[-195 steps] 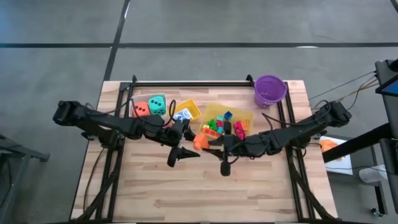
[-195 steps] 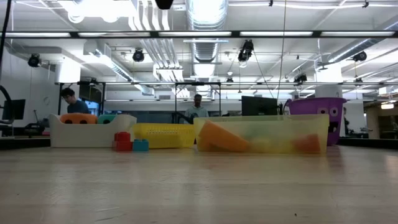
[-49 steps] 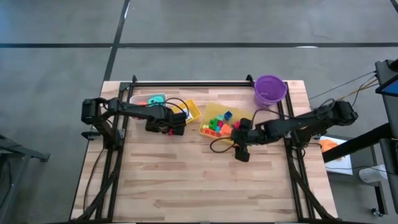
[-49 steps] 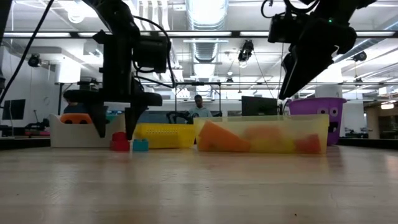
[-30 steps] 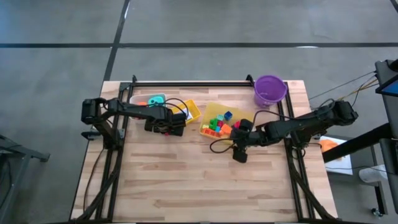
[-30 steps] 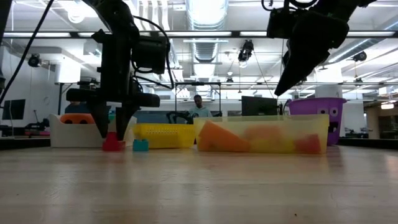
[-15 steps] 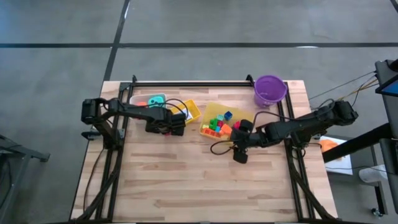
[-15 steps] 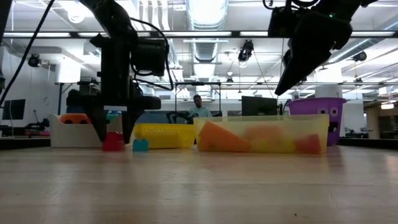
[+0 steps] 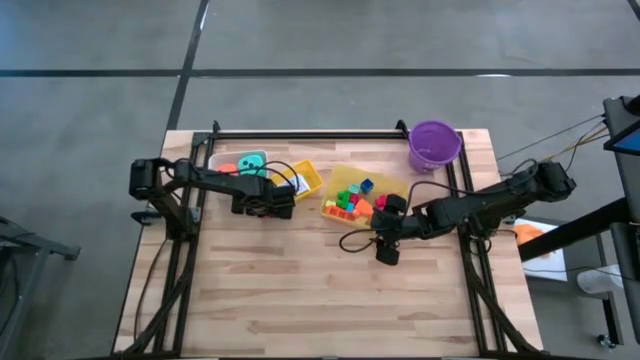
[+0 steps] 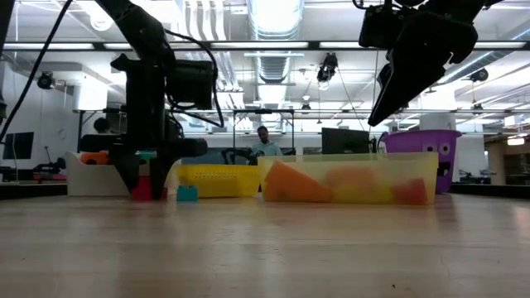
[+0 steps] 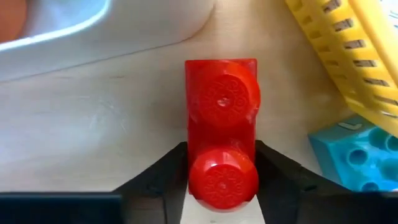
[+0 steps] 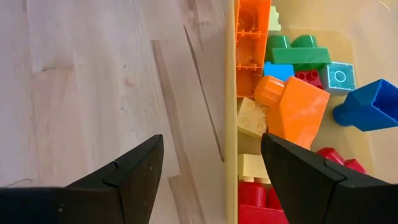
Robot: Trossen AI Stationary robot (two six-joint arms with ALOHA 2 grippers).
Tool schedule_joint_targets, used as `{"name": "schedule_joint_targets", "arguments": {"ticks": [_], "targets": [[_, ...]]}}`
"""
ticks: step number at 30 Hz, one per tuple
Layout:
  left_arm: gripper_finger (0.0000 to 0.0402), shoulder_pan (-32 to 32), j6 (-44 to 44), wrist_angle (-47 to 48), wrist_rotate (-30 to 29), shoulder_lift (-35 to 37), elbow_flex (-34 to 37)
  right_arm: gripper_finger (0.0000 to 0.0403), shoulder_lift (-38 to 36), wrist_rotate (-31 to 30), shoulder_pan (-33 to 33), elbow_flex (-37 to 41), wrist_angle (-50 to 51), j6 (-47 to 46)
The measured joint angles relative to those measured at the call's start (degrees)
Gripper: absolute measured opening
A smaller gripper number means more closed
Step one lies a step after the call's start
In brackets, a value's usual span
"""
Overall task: Pick & Place Toys
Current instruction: Put the red game piece into the yellow bin
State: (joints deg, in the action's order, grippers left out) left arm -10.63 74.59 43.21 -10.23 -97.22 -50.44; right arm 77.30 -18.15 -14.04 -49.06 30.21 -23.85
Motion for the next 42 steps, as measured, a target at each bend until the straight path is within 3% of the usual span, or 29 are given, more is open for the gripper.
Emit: {"name": "schedule_joint_targets", "arguments": {"ticks": [5, 16, 23, 29, 37, 42], "targets": [[0.012, 0.0, -4.1, -0.7, -0.3, 0.2, 0.5, 0.0268, 0.0, 0.0, 0.0, 0.0, -0.8, -0.2], [0.012, 1.4, -7.1, -0.1, -0.4, 0.8, 0.3, 0.0268, 0.0, 0.0, 0.0, 0.0, -1.1, -0.2], [0.012, 5.1, -8.6, 0.2, 0.8, 7.2, -0.1, 0.0268, 0.0, -0.1, -0.1, 0.0, -4.5, 2.7], [0.0119, 10.6, -12.3, -4.0, 2.9, 15.9, -0.1, 0.0268, 0.0, -1.4, -1.1, 0.0, -11.3, 17.6], [0.0119, 18.0, -22.8, -27.2, 7.5, 25.6, -0.1, 0.0268, 0.5, -1.6, -3.8, 0.1, -31.5, 41.5], [0.0119, 21.4, -29.1, -38.7, 8.9, 26.7, -0.1, 0.0268, 0.4, -10.0, -4.2, 0.1, -45.9, 50.4]]}}
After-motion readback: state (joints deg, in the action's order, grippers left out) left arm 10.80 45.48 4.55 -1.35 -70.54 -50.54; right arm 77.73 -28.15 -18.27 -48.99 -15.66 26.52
